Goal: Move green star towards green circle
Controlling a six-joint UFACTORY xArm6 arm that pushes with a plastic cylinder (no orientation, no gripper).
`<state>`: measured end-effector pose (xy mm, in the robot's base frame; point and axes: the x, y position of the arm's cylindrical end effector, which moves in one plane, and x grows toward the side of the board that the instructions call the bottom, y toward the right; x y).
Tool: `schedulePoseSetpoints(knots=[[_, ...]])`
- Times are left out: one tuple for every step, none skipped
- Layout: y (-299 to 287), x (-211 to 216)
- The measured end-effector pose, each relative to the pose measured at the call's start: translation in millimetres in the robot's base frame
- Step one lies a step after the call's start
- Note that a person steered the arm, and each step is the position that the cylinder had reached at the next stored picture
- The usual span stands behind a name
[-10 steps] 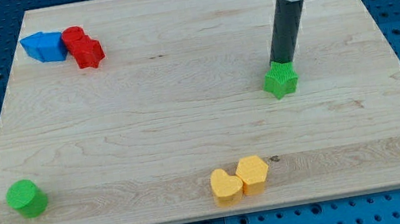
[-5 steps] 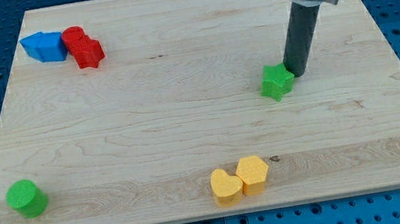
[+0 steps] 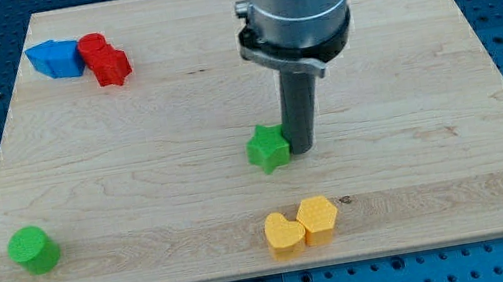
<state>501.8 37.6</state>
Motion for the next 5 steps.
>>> schedulePoseSetpoints(knots=[[-22.8,11.4],[-44.2,21.2],[-65.6,30.6],[-84.8,39.6],[-100.2,45.5]])
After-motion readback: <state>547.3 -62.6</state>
